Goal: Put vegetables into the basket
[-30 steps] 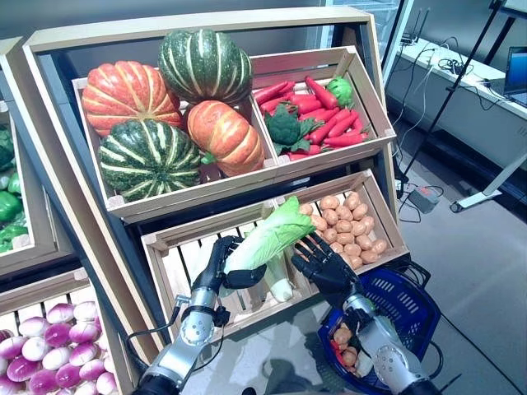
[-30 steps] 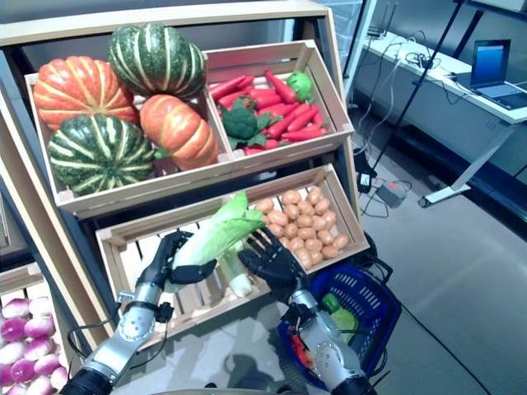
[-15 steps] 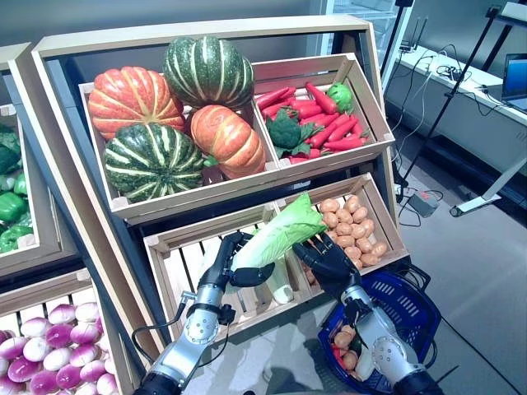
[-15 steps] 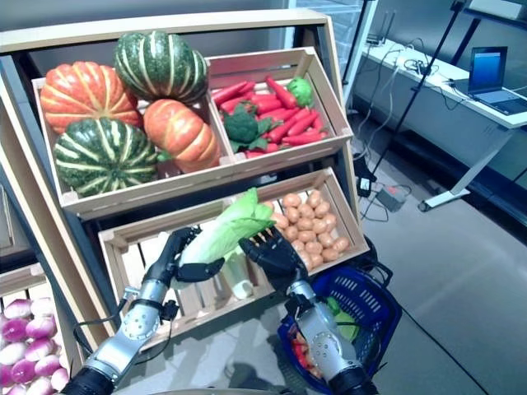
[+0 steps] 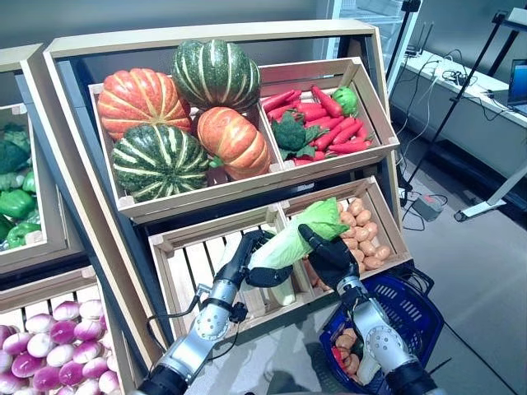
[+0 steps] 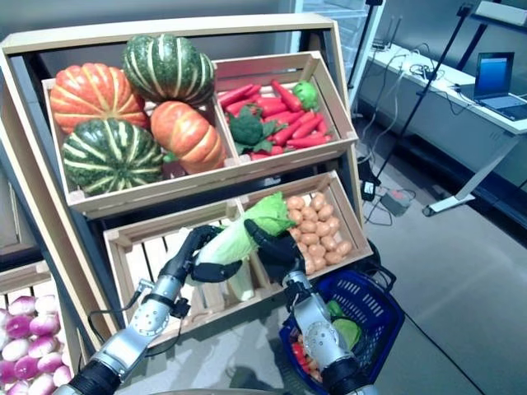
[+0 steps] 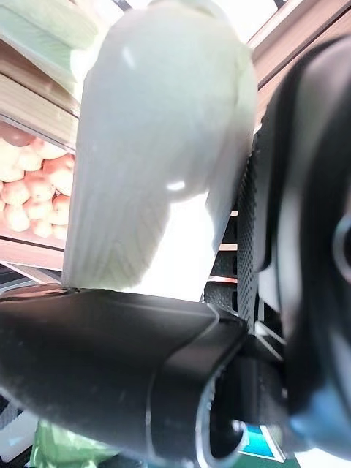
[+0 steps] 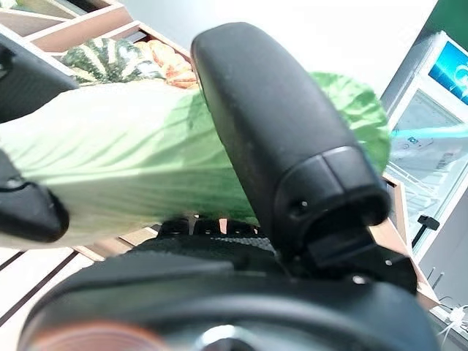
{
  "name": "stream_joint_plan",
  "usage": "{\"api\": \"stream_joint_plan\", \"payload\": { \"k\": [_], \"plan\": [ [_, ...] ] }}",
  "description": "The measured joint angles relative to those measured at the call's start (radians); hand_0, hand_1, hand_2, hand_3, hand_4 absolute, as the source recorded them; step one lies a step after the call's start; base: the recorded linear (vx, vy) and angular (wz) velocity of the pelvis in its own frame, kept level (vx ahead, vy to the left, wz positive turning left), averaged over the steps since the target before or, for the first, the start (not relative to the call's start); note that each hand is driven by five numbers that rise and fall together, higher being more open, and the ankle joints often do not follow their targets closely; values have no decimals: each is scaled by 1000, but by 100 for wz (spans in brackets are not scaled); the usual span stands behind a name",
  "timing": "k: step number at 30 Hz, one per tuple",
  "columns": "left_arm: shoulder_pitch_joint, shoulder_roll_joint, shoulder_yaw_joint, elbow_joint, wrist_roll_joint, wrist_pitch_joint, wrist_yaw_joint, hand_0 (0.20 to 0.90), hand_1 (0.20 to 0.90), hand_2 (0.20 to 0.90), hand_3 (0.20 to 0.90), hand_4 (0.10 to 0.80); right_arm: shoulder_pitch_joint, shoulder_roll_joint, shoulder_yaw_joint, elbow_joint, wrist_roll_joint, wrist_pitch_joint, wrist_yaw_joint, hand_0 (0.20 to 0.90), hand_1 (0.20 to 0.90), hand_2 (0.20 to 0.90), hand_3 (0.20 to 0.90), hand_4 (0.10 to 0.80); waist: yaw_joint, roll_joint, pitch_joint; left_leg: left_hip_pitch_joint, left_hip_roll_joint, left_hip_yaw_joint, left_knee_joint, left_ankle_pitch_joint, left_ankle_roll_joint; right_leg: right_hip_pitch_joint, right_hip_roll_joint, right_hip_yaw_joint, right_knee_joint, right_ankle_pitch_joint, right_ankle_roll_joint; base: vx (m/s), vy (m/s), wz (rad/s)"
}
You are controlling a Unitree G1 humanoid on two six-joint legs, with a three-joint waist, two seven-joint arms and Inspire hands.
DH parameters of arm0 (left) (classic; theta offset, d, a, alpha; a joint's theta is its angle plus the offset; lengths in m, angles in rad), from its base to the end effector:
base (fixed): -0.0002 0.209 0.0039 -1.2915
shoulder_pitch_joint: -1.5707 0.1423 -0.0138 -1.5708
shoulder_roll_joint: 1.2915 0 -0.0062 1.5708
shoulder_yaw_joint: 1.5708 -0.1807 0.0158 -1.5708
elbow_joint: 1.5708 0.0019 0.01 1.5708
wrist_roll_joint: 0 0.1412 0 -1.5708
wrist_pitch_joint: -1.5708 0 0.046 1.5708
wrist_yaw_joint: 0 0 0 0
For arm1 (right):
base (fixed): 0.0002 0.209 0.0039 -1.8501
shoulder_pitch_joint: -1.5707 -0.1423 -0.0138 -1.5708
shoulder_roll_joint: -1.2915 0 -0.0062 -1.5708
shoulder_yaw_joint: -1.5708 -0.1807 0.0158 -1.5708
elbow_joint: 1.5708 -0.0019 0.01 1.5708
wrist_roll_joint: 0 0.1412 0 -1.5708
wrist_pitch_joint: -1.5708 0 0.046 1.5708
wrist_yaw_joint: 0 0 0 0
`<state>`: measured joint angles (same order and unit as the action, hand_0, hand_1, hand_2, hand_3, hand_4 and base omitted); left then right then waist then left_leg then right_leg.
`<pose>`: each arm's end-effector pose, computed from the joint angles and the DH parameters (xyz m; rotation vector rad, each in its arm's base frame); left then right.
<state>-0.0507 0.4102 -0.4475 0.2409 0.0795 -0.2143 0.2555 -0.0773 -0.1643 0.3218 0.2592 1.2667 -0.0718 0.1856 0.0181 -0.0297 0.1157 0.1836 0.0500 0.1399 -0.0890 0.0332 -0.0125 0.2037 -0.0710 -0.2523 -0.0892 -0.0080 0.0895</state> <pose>0.1939 0.1565 0.0062 0.4960 -0.0095 -0.2097 0.2081 -0.1254 0.0070 1.0626 0.2051 0.2637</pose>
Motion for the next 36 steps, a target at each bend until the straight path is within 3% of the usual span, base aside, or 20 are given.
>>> {"api": "stream_joint_plan", "payload": {
  "k": [19,20,21,36],
  "plan": [
    [0,30,-53,0,-324,4,-193,300,300,300,300,400,-16,16,2,3,-4,-28,-11,900,900,900,900,800,0,-12,-7,-1,-1,0,0,0,0,-1,-1,1,0,0,0,0,0,0],
    [0,31,-53,0,-335,4,-202,300,300,300,300,400,-18,16,3,3,-4,-32,-10,627,627,627,627,618,0,-12,-7,-1,-1,0,0,0,0,-1,-1,1,0,0,0,0,0,0],
    [0,31,-54,0,-342,4,-205,300,300,300,300,400,-19,16,4,3,-4,-35,-10,300,300,300,300,400,0,-12,-8,-1,-1,0,0,0,0,-1,-1,1,0,0,0,0,0,0],
    [0,34,-60,-3,-352,11,-223,300,300,300,300,400,-29,-5,19,10,-45,-61,-2,300,300,300,300,400,0,-11,-8,-9,0,-1,0,0,0,-7,-1,1,0,0,0,0,0,0]
  ]
}}
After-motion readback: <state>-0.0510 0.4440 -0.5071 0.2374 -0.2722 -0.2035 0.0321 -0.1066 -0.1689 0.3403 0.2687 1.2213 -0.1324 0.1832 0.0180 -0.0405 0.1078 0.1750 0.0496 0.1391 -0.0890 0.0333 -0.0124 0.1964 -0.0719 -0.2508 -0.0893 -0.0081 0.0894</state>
